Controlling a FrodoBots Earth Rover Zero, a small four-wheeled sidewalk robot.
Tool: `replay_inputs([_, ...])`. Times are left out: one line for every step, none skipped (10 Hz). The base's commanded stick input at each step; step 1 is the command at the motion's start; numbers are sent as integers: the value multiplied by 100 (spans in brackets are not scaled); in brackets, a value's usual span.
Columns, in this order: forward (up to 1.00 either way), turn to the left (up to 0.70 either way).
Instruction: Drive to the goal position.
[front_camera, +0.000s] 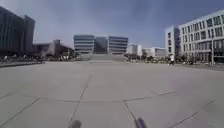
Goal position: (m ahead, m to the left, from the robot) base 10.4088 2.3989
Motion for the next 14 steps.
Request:
replay_inputs([100,-35])
replay_inputs([100,-15])
replay_inputs([100,0])
replay_inputs([100,0])
replay_inputs([100,0])
replay_inputs([100,0])
replay_inputs([100,0])
replay_inputs([100,0])
replay_inputs([100,0])
replay_inputs([100,0])
replay_inputs([100,0])
replay_inputs([100,0])
replay_inputs([100,0])
replay_inputs([100,0])
